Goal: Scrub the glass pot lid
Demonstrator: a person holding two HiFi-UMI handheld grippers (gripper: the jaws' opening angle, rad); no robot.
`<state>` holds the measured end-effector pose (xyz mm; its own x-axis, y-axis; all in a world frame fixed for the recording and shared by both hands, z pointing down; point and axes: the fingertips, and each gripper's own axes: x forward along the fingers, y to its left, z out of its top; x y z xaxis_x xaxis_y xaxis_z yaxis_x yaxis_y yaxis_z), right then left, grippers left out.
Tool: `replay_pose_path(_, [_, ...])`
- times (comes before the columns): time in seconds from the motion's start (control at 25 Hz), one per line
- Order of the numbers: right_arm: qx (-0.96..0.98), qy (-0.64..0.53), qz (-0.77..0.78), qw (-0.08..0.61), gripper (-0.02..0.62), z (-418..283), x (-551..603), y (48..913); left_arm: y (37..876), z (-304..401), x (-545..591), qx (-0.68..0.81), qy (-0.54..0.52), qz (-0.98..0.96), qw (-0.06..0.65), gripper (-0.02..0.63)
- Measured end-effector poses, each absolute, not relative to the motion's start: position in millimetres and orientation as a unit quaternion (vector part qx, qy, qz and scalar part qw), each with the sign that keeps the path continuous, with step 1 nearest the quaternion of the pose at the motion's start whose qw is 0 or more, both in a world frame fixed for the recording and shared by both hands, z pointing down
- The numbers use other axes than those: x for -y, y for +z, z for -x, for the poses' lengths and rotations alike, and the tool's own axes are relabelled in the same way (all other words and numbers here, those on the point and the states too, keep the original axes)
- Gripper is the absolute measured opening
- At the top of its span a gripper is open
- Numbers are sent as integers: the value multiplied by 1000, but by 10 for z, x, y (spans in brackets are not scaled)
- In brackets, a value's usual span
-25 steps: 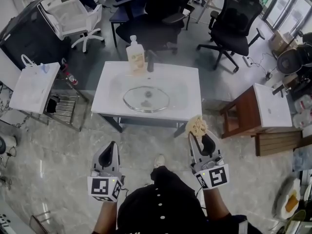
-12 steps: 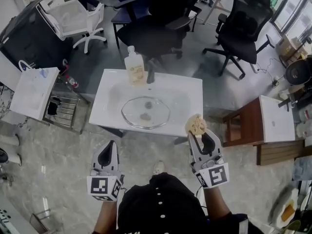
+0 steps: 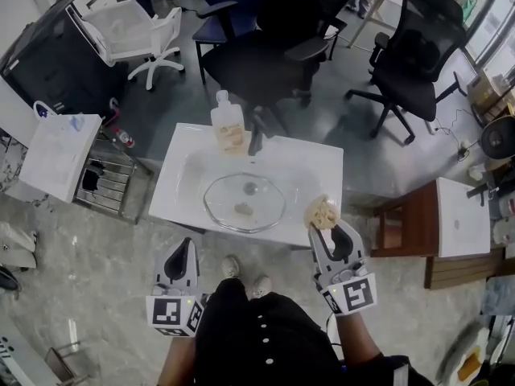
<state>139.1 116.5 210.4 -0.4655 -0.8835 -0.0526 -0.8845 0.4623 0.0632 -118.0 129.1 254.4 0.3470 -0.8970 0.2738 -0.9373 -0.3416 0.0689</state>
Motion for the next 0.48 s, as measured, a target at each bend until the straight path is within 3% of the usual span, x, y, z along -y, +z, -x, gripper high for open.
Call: replay_pose_path(0.48, [-851,54,523,7,130,-1150,-311,2002,2502,1445,-352,559,83,-819,99,25])
